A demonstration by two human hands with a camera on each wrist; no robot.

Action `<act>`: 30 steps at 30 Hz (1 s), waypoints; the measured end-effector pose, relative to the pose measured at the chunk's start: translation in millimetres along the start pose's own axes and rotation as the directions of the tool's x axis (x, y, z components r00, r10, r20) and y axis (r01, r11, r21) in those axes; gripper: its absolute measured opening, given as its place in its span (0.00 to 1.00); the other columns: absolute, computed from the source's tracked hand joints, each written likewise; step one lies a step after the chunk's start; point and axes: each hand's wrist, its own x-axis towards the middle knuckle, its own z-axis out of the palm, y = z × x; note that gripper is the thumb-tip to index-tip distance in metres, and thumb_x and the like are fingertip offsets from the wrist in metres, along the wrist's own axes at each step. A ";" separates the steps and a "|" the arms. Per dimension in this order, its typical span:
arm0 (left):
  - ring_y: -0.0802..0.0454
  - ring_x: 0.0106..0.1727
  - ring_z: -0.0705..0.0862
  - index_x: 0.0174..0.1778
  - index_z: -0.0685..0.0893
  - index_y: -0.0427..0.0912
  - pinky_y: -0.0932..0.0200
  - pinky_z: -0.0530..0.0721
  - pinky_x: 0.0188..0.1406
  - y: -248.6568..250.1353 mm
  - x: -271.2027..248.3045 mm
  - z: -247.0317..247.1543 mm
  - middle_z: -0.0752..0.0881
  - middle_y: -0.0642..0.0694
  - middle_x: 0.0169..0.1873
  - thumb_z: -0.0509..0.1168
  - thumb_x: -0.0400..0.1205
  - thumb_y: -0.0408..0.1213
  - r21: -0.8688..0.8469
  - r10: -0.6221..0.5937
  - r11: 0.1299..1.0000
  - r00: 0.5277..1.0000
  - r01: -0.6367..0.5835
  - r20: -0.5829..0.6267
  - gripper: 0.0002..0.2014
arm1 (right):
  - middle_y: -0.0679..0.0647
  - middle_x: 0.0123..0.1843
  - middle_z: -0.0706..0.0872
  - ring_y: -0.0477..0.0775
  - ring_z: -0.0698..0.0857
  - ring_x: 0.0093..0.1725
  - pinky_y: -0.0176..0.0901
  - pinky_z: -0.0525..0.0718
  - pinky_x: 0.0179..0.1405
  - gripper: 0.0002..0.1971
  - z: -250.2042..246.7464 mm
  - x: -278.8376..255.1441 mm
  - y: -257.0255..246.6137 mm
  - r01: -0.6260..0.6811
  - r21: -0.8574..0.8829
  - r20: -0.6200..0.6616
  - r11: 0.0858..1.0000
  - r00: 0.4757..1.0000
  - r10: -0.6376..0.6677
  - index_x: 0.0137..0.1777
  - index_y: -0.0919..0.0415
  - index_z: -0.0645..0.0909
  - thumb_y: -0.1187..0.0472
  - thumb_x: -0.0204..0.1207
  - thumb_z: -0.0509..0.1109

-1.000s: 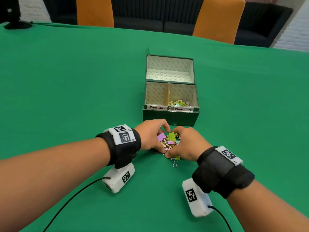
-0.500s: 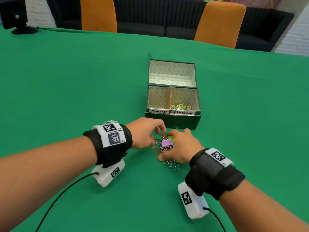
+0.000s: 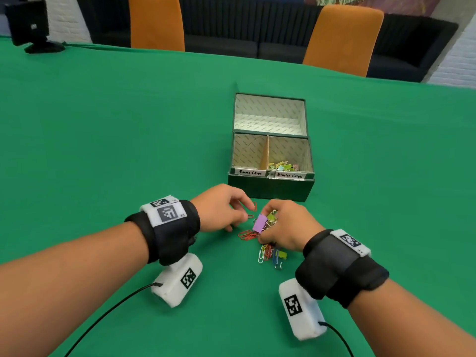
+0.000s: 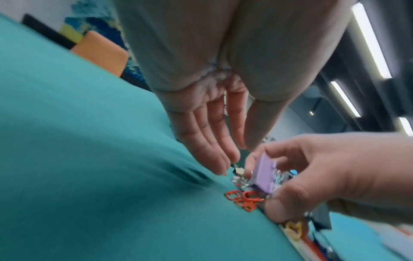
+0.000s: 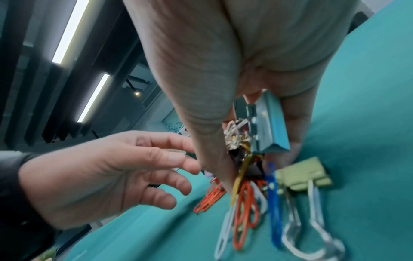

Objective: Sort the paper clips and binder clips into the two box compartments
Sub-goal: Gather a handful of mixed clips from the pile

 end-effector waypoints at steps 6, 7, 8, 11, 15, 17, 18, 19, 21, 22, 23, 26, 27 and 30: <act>0.56 0.32 0.84 0.47 0.84 0.40 0.63 0.86 0.31 -4.4 -9.3 12.8 0.85 0.43 0.37 0.66 0.80 0.25 -0.478 -0.097 0.878 0.991 0.041 -0.094 0.06 | 0.49 0.26 0.74 0.44 0.76 0.19 0.34 0.76 0.22 0.16 -10.9 0.4 15.1 -0.013 0.240 0.049 0.971 0.999 0.002 0.43 0.55 0.81 0.71 0.63 0.82; 0.56 0.33 0.84 0.48 0.84 0.39 0.64 0.86 0.31 -5.1 -9.0 17.7 0.86 0.42 0.39 0.66 0.81 0.26 -0.536 -0.115 0.843 0.988 0.043 -0.102 0.05 | 0.51 0.28 0.73 0.47 0.78 0.19 0.39 0.80 0.24 0.16 -13.5 0.2 18.0 -0.030 0.308 0.066 0.951 0.998 0.010 0.43 0.57 0.81 0.74 0.63 0.81; 0.55 0.34 0.84 0.48 0.85 0.39 0.64 0.86 0.32 -5.8 -8.3 23.1 0.86 0.41 0.42 0.66 0.81 0.27 -0.587 -0.132 0.809 0.985 0.041 -0.113 0.05 | 0.53 0.29 0.72 0.50 0.80 0.20 0.43 0.83 0.27 0.16 -15.8 -0.2 21.3 -0.044 0.363 0.080 0.931 0.997 0.016 0.44 0.59 0.81 0.76 0.64 0.80; 0.51 0.37 0.83 0.49 0.85 0.38 0.64 0.86 0.36 -4.5 -4.9 36.9 0.85 0.38 0.45 0.65 0.82 0.27 -0.701 -0.167 0.713 0.975 0.016 -0.148 0.05 | 0.58 0.32 0.74 0.55 0.81 0.22 0.46 0.85 0.30 0.17 -23.5 -0.5 28.7 -0.073 0.437 0.100 0.897 0.994 0.032 0.45 0.61 0.81 0.77 0.63 0.81; 0.48 0.42 0.83 0.50 0.85 0.37 0.61 0.86 0.42 2.8 -0.7 45.8 0.84 0.39 0.46 0.62 0.84 0.29 -0.791 -0.185 0.612 0.969 -0.016 -0.162 0.06 | 0.53 0.31 0.73 0.50 0.79 0.23 0.46 0.87 0.34 0.17 -36.1 0.2 32.8 -0.082 0.477 0.062 0.875 0.996 0.060 0.45 0.60 0.82 0.77 0.63 0.81; 0.48 0.41 0.83 0.52 0.84 0.36 0.59 0.86 0.43 8.5 0.5 47.8 0.84 0.40 0.45 0.60 0.86 0.32 -0.829 -0.187 0.559 0.969 -0.027 -0.158 0.08 | 0.54 0.34 0.72 0.50 0.78 0.25 0.46 0.89 0.35 0.17 -43.4 -1.5 27.8 -0.050 0.485 0.033 0.873 0.999 0.039 0.45 0.59 0.83 0.76 0.62 0.81; 0.49 0.41 0.83 0.53 0.84 0.36 0.59 0.86 0.43 12.0 0.8 49.0 0.84 0.40 0.45 0.60 0.86 0.34 -0.848 -0.190 0.528 0.970 -0.030 -0.153 0.09 | 0.55 0.35 0.72 0.51 0.78 0.25 0.46 0.89 0.35 0.17 -47.0 -3.1 23.3 -0.025 0.487 0.017 0.873 1.000 0.019 0.45 0.59 0.83 0.76 0.62 0.81; 0.48 0.41 0.83 0.53 0.84 0.37 0.57 0.85 0.45 14.7 1.5 50.5 0.84 0.40 0.45 0.59 0.87 0.36 -0.872 -0.198 0.490 0.970 -0.027 -0.142 0.10 | 0.55 0.35 0.72 0.51 0.79 0.26 0.47 0.89 0.36 0.17 -50.2 -5.1 17.4 0.003 0.486 0.002 0.874 1.000 -0.005 0.45 0.59 0.83 0.76 0.62 0.81; 0.44 0.44 0.84 0.55 0.83 0.37 0.51 0.85 0.51 19.4 3.1 54.7 0.84 0.38 0.48 0.58 0.87 0.43 -0.926 -0.221 0.377 0.972 0.012 -0.078 0.14 | 0.55 0.34 0.73 0.51 0.79 0.26 0.49 0.90 0.36 0.16 -54.8 -10.5 4.1 0.079 0.468 -0.018 0.880 0.997 -0.080 0.45 0.59 0.83 0.76 0.63 0.81; 0.42 0.46 0.84 0.55 0.82 0.37 0.47 0.84 0.54 21.1 3.5 57.4 0.85 0.37 0.49 0.58 0.86 0.46 -0.955 -0.227 0.293 0.973 0.042 -0.027 0.15 | 0.56 0.35 0.74 0.51 0.79 0.27 0.51 0.90 0.37 0.16 -55.5 -13.5 -3.0 0.124 0.435 -0.022 0.892 0.992 -0.127 0.45 0.58 0.83 0.76 0.63 0.81; 0.40 0.45 0.85 0.54 0.81 0.37 0.44 0.84 0.54 23.4 2.4 59.7 0.86 0.35 0.50 0.59 0.86 0.49 -0.980 -0.223 0.185 0.974 0.075 0.032 0.17 | 0.56 0.36 0.76 0.52 0.80 0.29 0.51 0.90 0.38 0.16 -55.4 -17.3 -10.7 0.167 0.370 -0.022 0.914 0.985 -0.171 0.45 0.56 0.84 0.74 0.63 0.81; 0.40 0.43 0.87 0.57 0.81 0.39 0.44 0.83 0.50 29.9 -2.3 65.8 0.89 0.37 0.43 0.61 0.84 0.52 -0.981 -0.164 -0.143 0.974 0.131 0.154 0.19 | 0.57 0.44 0.84 0.50 0.80 0.32 0.44 0.86 0.35 0.16 -49.0 -26.1 -28.2 0.245 0.067 0.040 0.967 0.968 -0.248 0.46 0.46 0.84 0.64 0.63 0.82; 0.42 0.41 0.88 0.55 0.83 0.40 0.46 0.82 0.50 31.5 -3.6 67.4 0.89 0.39 0.39 0.60 0.84 0.51 -0.974 -0.154 -0.193 0.976 0.121 0.152 0.18 | 0.56 0.47 0.85 0.50 0.80 0.33 0.42 0.85 0.36 0.16 -46.3 -27.4 -30.9 0.255 0.000 0.074 0.967 0.964 -0.254 0.47 0.44 0.84 0.62 0.63 0.82; 0.47 0.27 0.87 0.44 0.83 0.40 0.56 0.86 0.35 36.0 -5.3 68.8 0.87 0.41 0.30 0.58 0.86 0.45 -0.961 -0.204 -0.264 0.969 0.085 0.142 0.14 | 0.47 0.50 0.84 0.43 0.80 0.36 0.39 0.82 0.37 0.19 -46.0 -28.5 -33.5 0.271 -0.082 0.095 0.959 0.960 -0.263 0.52 0.39 0.85 0.56 0.63 0.83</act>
